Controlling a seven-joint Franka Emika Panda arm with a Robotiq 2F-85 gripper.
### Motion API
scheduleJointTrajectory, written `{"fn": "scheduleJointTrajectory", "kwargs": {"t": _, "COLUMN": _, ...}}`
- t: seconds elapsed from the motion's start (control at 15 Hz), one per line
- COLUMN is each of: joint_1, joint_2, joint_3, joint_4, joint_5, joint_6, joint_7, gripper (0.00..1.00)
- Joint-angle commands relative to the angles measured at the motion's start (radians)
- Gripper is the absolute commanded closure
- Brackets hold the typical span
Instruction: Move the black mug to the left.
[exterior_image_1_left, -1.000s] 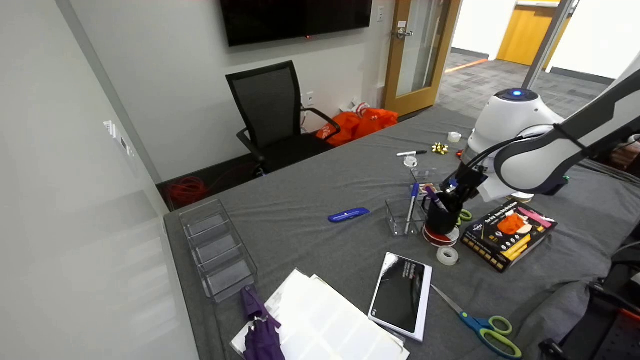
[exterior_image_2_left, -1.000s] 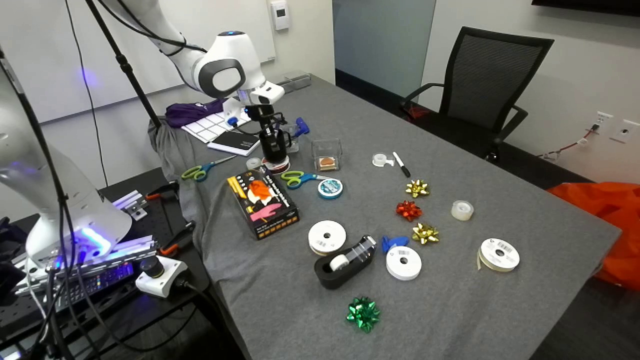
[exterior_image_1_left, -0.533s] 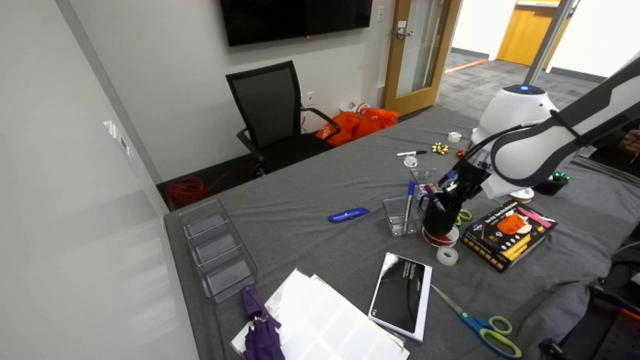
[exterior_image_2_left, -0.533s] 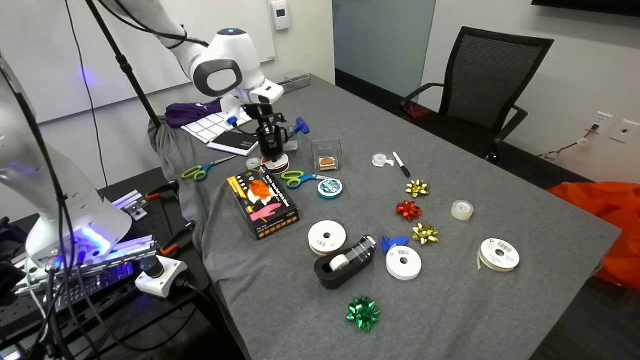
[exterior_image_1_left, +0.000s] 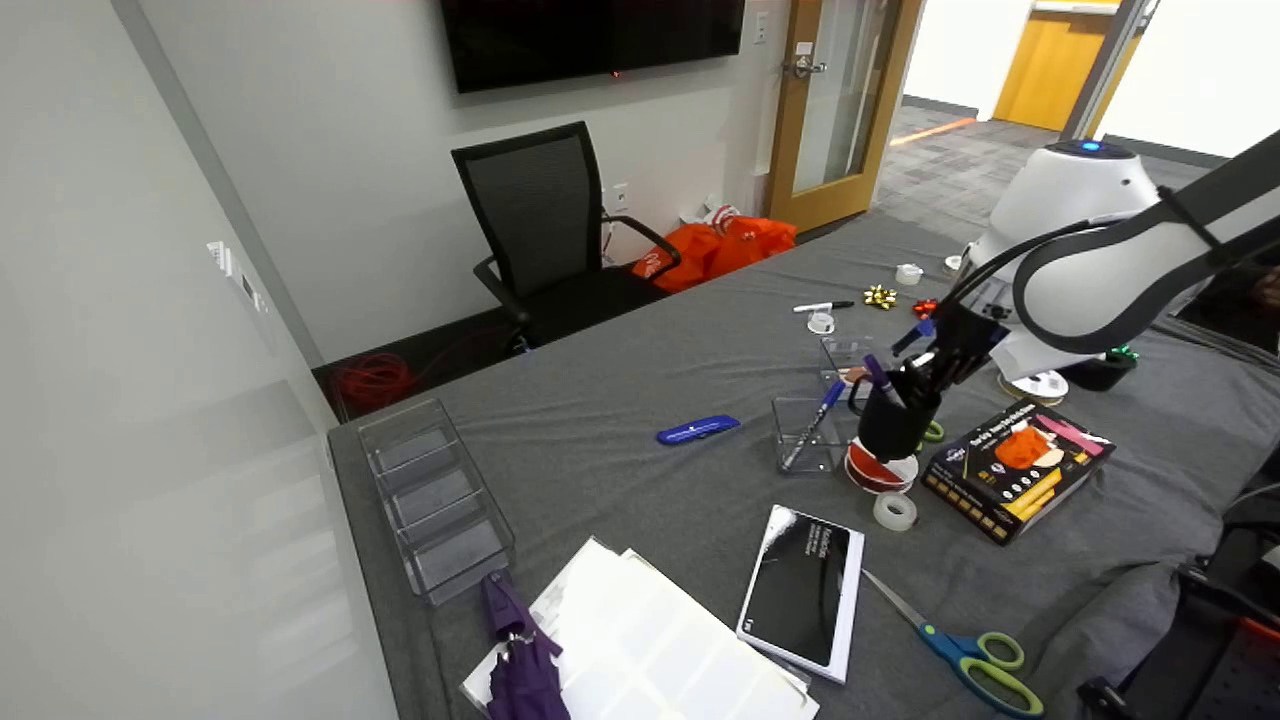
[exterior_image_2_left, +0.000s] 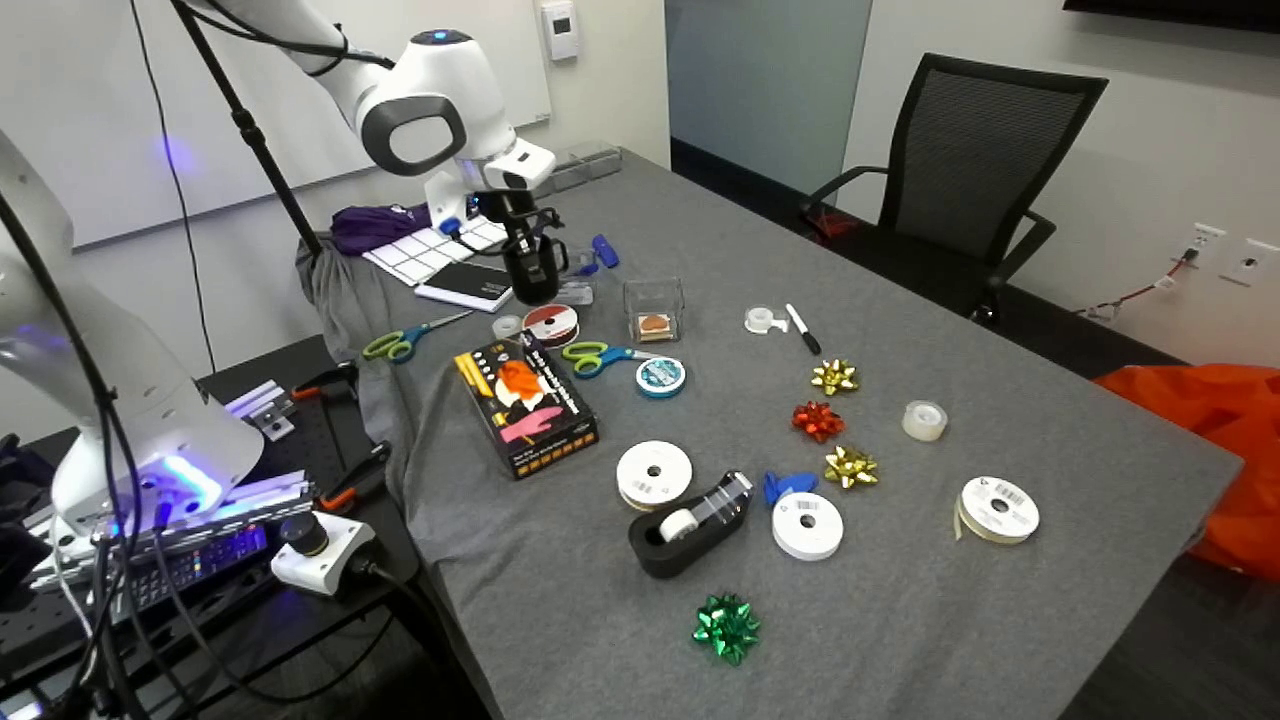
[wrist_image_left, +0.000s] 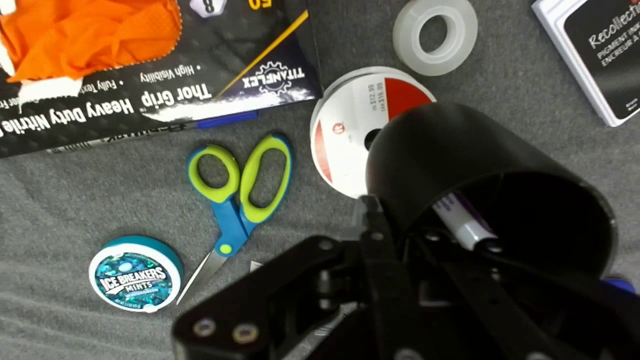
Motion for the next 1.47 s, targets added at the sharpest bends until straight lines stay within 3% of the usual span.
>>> {"fn": "scheduleJointTrajectory", "kwargs": {"t": 0.0, "joint_1": 0.004, "joint_2": -0.074, "joint_3": -0.004, "joint_4": -0.066, "joint_5": -0.068, "joint_6": -0.007, "joint_7": 0.03, "gripper": 0.98}}
{"fn": "scheduleJointTrajectory", "kwargs": {"t": 0.2, "joint_1": 0.019, "joint_2": -0.105, "joint_3": 0.003, "joint_4": -0.111, "joint_5": -0.156, "joint_6": 0.008, "joint_7": 0.093, "gripper": 0.98}}
{"fn": "scheduleJointTrajectory", "kwargs": {"t": 0.4, "joint_1": 0.029, "joint_2": -0.144, "joint_3": 0.029, "joint_4": -0.152, "joint_5": -0.158, "joint_6": 0.017, "joint_7": 0.103, "gripper": 0.98}}
{"fn": "scheduleJointTrajectory", "kwargs": {"t": 0.6, "joint_1": 0.054, "joint_2": -0.187, "joint_3": 0.097, "joint_4": -0.187, "joint_5": 0.066, "joint_6": 0.057, "joint_7": 0.028, "gripper": 0.98}}
{"fn": "scheduleJointTrajectory", "kwargs": {"t": 0.67, "joint_1": 0.062, "joint_2": -0.195, "joint_3": 0.108, "joint_4": -0.189, "joint_5": 0.093, "joint_6": 0.06, "joint_7": 0.036, "gripper": 0.98}}
{"fn": "scheduleJointTrajectory", "kwargs": {"t": 0.73, "joint_1": 0.043, "joint_2": -0.136, "joint_3": 0.092, "joint_4": -0.147, "joint_5": 0.03, "joint_6": 0.026, "joint_7": 0.052, "gripper": 0.93}}
{"fn": "scheduleJointTrajectory", "kwargs": {"t": 1.13, "joint_1": 0.059, "joint_2": -0.164, "joint_3": 0.112, "joint_4": -0.163, "joint_5": 0.071, "joint_6": 0.029, "joint_7": 0.053, "gripper": 0.93}}
{"fn": "scheduleJointTrajectory", "kwargs": {"t": 1.2, "joint_1": 0.055, "joint_2": -0.154, "joint_3": 0.117, "joint_4": -0.165, "joint_5": 0.0, "joint_6": 0.038, "joint_7": 0.112, "gripper": 0.98}}
{"fn": "scheduleJointTrajectory", "kwargs": {"t": 1.4, "joint_1": 0.069, "joint_2": -0.105, "joint_3": 0.134, "joint_4": -0.144, "joint_5": -0.251, "joint_6": 0.03, "joint_7": 0.386, "gripper": 0.98}}
